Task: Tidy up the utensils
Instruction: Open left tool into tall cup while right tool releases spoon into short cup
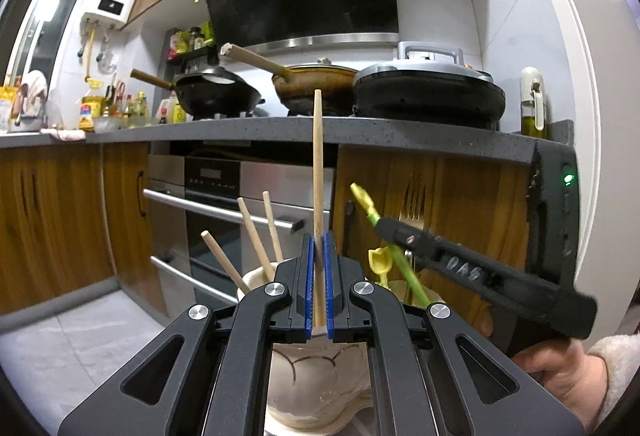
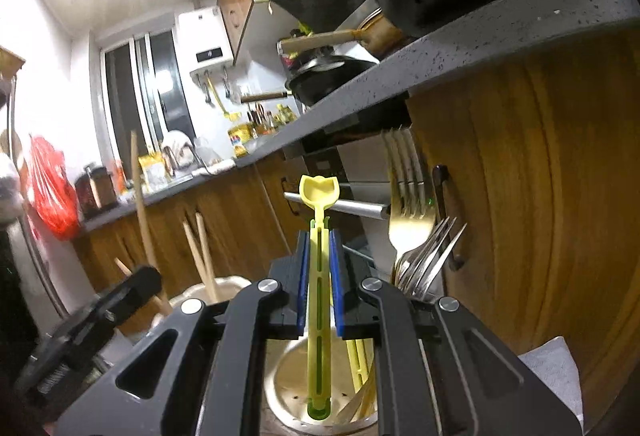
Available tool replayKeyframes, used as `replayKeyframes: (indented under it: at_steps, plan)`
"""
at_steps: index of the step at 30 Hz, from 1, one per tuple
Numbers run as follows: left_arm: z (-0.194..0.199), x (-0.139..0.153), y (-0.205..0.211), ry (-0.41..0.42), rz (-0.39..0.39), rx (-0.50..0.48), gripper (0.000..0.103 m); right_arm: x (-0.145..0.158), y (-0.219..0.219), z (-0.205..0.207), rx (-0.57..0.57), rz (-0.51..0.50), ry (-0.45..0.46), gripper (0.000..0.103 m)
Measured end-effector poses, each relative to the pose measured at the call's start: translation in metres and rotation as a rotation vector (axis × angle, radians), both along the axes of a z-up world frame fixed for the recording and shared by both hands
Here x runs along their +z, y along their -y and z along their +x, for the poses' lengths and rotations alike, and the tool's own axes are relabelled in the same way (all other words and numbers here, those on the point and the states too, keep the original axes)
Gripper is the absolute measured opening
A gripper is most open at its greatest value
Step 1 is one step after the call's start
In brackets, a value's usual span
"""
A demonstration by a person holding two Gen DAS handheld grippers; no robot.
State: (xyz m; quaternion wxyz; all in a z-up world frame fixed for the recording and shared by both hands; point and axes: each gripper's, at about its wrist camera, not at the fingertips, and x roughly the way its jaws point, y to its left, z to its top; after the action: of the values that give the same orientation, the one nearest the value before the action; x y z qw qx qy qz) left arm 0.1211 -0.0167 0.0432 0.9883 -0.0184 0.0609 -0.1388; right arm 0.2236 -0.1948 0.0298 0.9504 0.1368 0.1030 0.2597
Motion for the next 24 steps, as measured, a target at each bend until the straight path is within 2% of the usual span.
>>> replayKeyframes:
  at_steps: [5,10,15,20,24]
  plan:
    - [0.002,-0.002,-0.002,-0.012,-0.002,-0.005,0.005,-0.005,-0.015,-0.002,-0.027,-0.094,0.027,0.01]
    - [0.004,-0.003,-0.003,-0.02,0.001,-0.002,0.005,-0.006,-0.015,-0.01,-0.033,-0.155,0.009,0.01]
    - [0.008,-0.005,-0.004,-0.04,0.008,0.0,0.005,-0.001,-0.007,-0.021,-0.045,-0.193,-0.03,0.01]
    - [0.01,-0.008,-0.005,-0.063,0.01,0.001,0.005,-0.011,0.0,-0.033,-0.086,-0.223,-0.087,0.01]
    - [0.011,-0.009,-0.007,-0.074,0.01,0.005,0.005,-0.015,0.004,-0.046,-0.12,-0.237,-0.072,0.01]
